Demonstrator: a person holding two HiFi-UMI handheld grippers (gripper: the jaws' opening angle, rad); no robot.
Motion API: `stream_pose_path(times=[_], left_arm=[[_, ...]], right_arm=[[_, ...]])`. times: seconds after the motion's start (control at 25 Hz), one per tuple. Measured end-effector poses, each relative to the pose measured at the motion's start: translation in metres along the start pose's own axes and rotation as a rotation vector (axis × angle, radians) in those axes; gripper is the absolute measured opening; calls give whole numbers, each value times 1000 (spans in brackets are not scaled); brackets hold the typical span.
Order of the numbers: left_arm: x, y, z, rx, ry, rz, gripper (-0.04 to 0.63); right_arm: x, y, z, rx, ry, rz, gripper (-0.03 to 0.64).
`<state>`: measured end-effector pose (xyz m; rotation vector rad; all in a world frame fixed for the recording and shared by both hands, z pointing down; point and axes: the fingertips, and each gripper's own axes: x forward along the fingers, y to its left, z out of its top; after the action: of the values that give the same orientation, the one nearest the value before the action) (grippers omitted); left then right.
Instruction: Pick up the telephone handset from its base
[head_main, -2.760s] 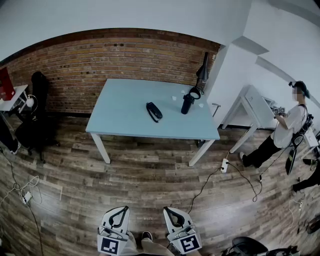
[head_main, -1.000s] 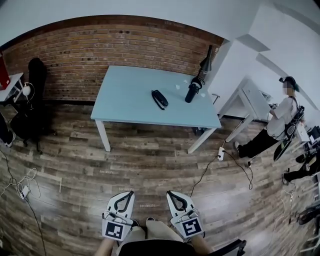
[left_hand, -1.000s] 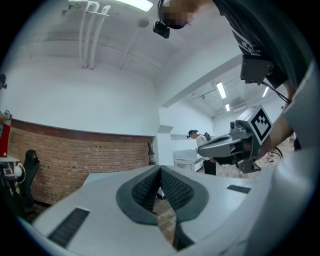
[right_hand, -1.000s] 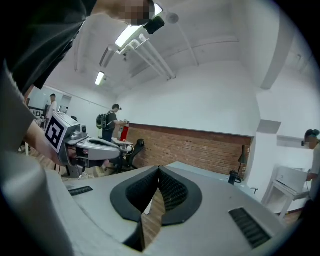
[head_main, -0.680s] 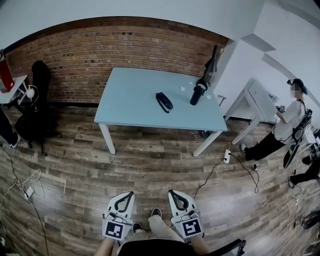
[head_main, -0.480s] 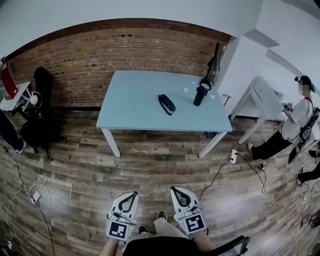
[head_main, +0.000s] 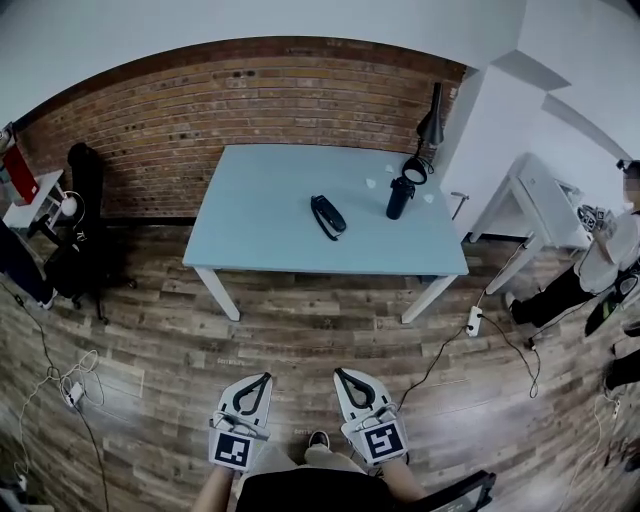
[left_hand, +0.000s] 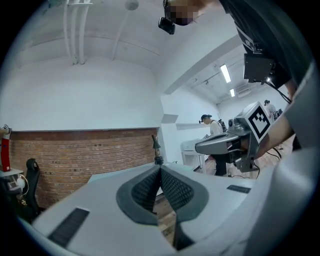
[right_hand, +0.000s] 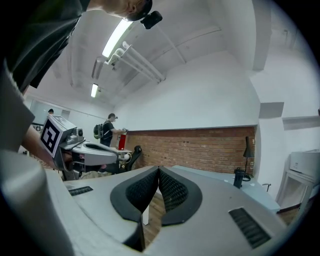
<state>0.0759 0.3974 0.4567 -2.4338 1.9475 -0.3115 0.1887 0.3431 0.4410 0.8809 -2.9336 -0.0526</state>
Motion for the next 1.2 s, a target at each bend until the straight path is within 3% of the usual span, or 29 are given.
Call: stream_pose_path(times=[0.4,0.92,1.2], left_arm=[[41,1,-21,-83,26,-19,14],[103,116,-12,-84,-51,-112,14],[131,163,-29,-78,-28,-112,14]], right_arm=[[42,-32,-11,-11,13,-4,-2],[151,-31,22,-66,41,-40,-2],[179,-38,14,-66,72,-81,-3]])
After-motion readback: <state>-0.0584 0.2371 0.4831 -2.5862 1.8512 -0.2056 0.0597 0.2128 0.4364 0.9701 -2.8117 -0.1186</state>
